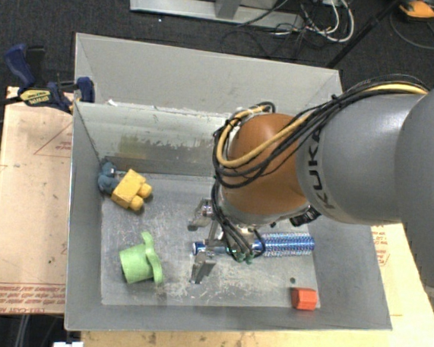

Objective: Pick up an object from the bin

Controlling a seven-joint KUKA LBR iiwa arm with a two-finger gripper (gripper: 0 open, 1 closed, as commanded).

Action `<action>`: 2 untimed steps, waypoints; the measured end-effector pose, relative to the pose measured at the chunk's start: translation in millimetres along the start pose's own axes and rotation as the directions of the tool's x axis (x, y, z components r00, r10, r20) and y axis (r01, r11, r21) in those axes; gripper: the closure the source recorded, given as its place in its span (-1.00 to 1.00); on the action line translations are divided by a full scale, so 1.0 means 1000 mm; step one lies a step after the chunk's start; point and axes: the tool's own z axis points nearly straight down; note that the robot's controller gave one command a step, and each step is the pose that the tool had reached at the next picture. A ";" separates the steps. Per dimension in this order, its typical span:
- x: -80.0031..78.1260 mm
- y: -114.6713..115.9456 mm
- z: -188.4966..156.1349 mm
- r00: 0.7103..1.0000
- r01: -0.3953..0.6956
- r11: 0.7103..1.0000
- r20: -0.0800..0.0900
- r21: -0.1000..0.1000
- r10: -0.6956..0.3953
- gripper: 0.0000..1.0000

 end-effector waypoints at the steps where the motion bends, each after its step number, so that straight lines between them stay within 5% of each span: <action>1: -0.032 -0.086 0.053 1.000 -0.017 1.000 0.005 0.004 0.017 -1.00; 2: -0.033 -0.080 0.050 1.000 -0.009 1.000 0.009 -0.001 0.009 1.00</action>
Offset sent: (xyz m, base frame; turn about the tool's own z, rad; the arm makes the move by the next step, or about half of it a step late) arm 0.0322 -0.0804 -0.0498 0.0078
